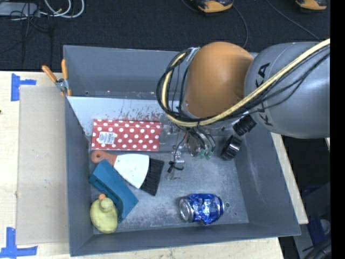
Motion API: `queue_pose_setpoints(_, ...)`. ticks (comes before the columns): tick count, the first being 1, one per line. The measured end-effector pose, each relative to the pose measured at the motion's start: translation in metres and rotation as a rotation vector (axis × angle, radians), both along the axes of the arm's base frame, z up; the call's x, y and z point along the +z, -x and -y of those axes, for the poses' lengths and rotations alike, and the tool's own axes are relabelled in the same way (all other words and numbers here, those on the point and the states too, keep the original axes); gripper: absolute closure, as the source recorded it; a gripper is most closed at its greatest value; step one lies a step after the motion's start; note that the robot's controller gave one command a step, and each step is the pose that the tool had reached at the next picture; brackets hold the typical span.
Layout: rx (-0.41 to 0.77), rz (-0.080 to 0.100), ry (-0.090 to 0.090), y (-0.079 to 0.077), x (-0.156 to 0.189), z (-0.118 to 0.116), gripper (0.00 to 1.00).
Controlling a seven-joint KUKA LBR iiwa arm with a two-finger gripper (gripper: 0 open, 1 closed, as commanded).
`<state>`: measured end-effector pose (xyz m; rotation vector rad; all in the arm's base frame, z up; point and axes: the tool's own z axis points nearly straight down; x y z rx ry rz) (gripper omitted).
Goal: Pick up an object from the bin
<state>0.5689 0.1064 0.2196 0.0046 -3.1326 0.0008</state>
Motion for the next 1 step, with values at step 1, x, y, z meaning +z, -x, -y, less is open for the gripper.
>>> queue_pose_setpoints(1,-0.002,0.007,-0.001,-0.0014,0.0046,0.0006,0.0)
